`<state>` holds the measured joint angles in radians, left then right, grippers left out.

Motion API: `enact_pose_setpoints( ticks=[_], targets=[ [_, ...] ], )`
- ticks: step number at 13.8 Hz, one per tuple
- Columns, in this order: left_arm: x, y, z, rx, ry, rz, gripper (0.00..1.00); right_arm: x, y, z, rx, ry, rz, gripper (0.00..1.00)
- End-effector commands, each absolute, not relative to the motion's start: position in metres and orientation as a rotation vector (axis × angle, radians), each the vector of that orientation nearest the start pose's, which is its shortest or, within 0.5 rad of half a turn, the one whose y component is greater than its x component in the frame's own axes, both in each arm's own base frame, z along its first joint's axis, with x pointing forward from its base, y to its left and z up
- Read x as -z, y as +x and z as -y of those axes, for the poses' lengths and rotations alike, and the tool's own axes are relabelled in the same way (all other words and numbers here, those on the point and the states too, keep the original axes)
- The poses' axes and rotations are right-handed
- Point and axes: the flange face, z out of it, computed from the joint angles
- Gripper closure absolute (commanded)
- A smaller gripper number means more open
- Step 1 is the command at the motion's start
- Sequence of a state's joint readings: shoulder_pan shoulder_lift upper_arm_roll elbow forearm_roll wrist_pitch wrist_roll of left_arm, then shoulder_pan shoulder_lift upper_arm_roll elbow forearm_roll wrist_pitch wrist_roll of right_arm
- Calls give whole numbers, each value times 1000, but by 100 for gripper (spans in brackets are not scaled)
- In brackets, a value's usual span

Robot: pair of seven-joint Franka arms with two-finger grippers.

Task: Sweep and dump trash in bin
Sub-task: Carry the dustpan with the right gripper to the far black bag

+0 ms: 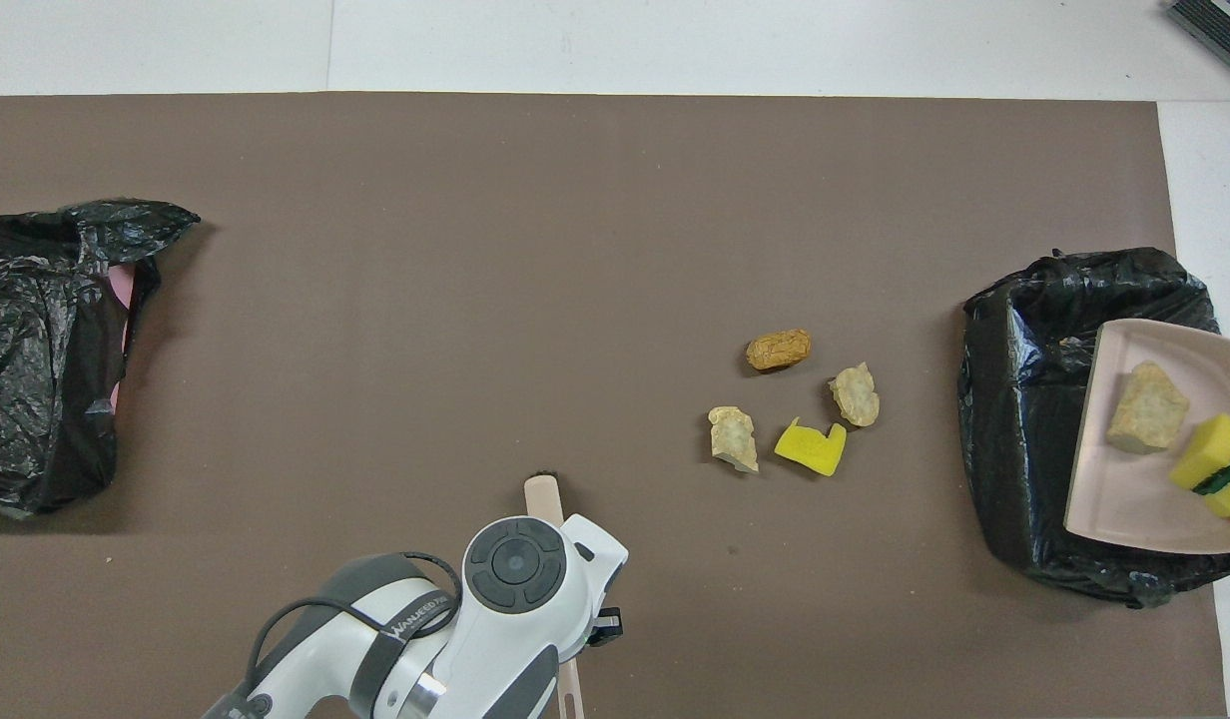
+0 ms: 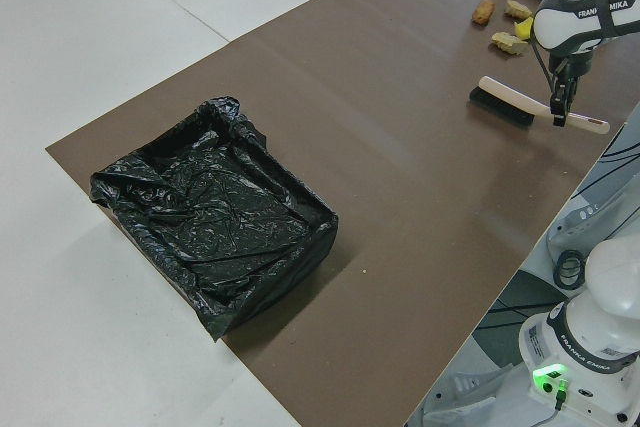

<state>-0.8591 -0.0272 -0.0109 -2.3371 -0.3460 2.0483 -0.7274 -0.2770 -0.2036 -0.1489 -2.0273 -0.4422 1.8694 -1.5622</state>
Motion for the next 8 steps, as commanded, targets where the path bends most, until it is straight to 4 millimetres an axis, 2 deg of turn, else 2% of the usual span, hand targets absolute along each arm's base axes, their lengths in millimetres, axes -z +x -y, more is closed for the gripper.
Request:
enact_pose_setpoints(
  ticks=[1,2,3,5,6,7,8],
  targets=[
    [-327,299,372,-617,-3117,-13,1,-553,446,239,-683,-2662,2129,100],
    [-328,302,370,-605,-3128,-10,0,-553,446,237,-709,-2654,2147,100],
    [-335,313,367,-584,-3141,8,0,-554,446,234,-753,-2644,2191,100],
    [-352,345,349,-543,-3185,44,0,-545,452,213,-895,-2542,2363,100],
    [-359,360,346,-534,-3199,58,0,-544,450,205,-921,-2513,2399,100],
    [-364,374,341,-516,-3211,77,0,-541,454,189,-944,-2463,2451,100],
    [-364,387,331,-484,-3204,44,0,-542,453,181,-967,-2442,2485,100]
  ],
)
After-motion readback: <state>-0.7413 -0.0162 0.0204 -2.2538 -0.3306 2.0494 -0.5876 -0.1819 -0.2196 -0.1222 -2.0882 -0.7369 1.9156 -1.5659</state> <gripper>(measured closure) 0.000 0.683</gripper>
